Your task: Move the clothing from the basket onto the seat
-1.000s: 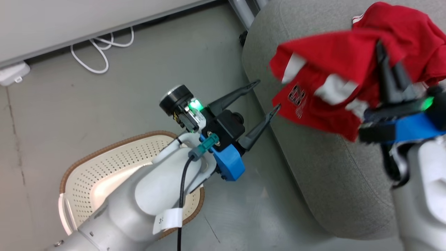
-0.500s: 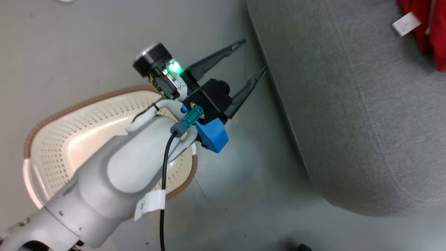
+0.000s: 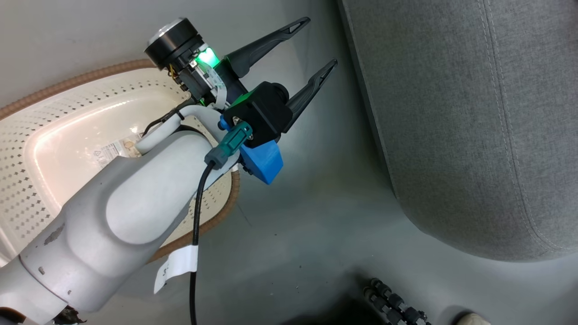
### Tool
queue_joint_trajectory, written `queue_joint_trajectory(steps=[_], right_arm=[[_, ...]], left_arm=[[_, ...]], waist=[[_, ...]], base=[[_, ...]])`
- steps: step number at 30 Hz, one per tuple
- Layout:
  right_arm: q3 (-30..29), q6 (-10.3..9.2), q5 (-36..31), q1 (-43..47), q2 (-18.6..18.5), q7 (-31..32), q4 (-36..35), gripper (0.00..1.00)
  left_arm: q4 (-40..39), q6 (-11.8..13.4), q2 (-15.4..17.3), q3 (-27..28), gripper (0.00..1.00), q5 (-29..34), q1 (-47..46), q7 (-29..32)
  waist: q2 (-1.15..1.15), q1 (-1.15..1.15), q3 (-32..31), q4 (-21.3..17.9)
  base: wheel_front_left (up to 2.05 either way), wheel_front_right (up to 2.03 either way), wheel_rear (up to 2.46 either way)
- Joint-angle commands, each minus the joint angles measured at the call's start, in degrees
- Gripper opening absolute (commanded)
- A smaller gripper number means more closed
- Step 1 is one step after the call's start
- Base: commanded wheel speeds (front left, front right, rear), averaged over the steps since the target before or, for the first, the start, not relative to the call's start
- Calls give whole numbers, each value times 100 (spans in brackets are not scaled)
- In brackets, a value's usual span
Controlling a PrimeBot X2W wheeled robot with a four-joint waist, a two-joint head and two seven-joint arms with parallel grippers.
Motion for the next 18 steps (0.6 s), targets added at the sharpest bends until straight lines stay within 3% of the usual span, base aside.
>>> queue_joint_trajectory(steps=[1, 7, 13, 14, 15, 16, 17, 18], right_arm=[[-38, 0, -17, 92, 91, -19, 71, 0], [39, 0, -163, 426, 498, -19, 342, 0], [127, 0, -96, 417, 605, -19, 848, 0], [120, 0, -81, 410, 596, -20, 893, 8], [109, 0, -69, 417, 577, -19, 934, 41], [95, 0, -57, 446, 541, -19, 975, 89], [72, 0, -41, 478, 525, -20, 1009, 100], [56, 0, -33, 511, 507, -19, 1006, 100]], left_arm=[[-48, 23, 42, -2, 100, -19, -49, 20], [-182, 56, 114, -24, 100, -36, -14, 91], [-258, 87, 180, -41, 100, -70, 1, 108], [-251, 92, 184, -46, 100, -81, 12, 94], [-240, 103, 180, -53, 100, -87, 28, 80], [-229, 110, 165, -60, 100, -88, 44, 62], [-215, 114, 151, -65, 100, -94, 60, 42], [-197, 128, 132, -73, 100, -107, 76, 13]], waist=[[0, -1, 47, -35], [0, -1, 98, -41], [0, -1, 77, -3], [0, -1, 57, 2], [0, -1, 29, 8], [0, -1, -4, 19], [0, -1, -46, 28], [0, -1, -96, 37]], base=[[0, 0, 0], [0, 0, 0], [0, 0, 0], [0, 0, 0], [0, 0, 0], [0, 0, 0], [0, 0, 0], [0, 0, 0]])
